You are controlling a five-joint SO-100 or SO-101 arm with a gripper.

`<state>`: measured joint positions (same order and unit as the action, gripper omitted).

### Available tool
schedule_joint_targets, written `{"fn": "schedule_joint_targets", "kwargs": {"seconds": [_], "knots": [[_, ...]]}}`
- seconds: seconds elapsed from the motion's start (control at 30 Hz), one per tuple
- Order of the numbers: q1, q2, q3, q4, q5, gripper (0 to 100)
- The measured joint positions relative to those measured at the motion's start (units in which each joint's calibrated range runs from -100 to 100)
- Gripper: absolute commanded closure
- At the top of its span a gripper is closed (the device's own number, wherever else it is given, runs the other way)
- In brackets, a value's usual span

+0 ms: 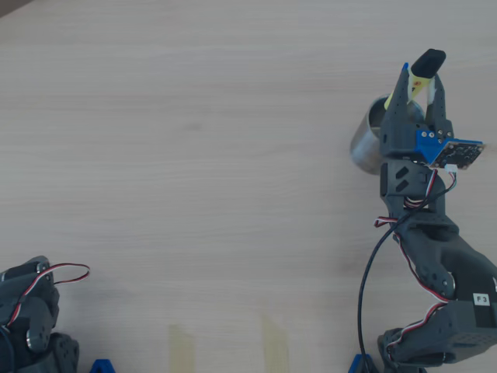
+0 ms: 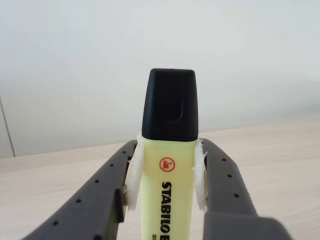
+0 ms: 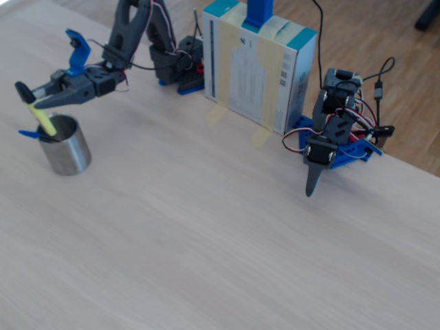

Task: Grab the yellow pen and put it in the silver cup.

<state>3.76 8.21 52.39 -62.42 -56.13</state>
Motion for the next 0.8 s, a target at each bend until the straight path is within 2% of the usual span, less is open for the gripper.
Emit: {"fn": "schedule_joint_targets", "kwargs": {"seconds": [0.27,0.5,0.8], "knots": [[0.08,0.00,1.17,0.25,0.00,91],[0.75,0.00,1.53,7.73,0.00,91],[1.84,0.00,1.53,12.11,0.00,91]]}}
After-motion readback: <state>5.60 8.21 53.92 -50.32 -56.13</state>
